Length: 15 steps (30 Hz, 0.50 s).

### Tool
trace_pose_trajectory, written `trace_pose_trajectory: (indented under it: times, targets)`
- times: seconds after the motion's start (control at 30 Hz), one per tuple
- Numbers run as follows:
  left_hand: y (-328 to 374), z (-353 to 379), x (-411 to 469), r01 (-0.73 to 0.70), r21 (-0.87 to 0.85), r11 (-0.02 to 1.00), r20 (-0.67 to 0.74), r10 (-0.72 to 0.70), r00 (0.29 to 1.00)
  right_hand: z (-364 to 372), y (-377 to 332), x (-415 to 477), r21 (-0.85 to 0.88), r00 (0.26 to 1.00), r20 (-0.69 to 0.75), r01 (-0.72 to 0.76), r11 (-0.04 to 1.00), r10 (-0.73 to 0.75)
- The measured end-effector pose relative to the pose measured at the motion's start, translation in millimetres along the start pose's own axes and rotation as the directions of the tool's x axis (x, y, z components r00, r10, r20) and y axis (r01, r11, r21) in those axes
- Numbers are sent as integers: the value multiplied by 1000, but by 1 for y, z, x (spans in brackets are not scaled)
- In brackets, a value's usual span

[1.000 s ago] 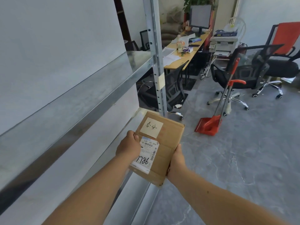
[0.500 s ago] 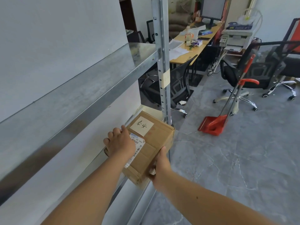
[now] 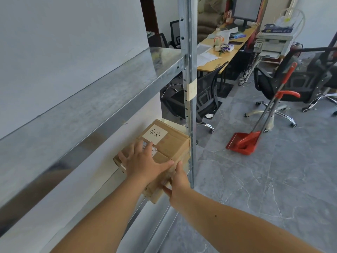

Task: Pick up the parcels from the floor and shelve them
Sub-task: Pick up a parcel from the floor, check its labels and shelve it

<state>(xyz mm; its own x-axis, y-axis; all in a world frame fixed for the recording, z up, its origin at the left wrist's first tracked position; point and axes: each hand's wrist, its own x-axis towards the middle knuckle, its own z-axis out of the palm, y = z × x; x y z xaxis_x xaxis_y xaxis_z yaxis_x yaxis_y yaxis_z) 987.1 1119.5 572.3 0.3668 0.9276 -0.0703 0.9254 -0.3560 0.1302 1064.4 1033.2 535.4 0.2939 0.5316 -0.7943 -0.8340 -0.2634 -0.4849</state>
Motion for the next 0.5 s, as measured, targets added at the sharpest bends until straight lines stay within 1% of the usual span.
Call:
trace_pose_trajectory:
  times: [0.07,0.1,0.17,0.3,0.5]
  targets:
    - [-1,0,0,-39,-16,999,-107,37,994,-1,-3,1,-27,1000,13,-5,1000,6]
    - [-1,0,0,-63,-8,998,-124,61,990,-1,-4,2,-34,1000,22,-14,999,14]
    - [-1,-1,1,-84,19,996,-111,86,990,1,-4,3,-23,998,44,-33,999,34]
    - [0,-4,3,-38,30,999,-88,40,995,9,-5,6,22,994,101,-52,998,49]
    - [3,-1,7,-1,43,999,-93,5,996,17,-10,12,13,988,140,-66,998,64]
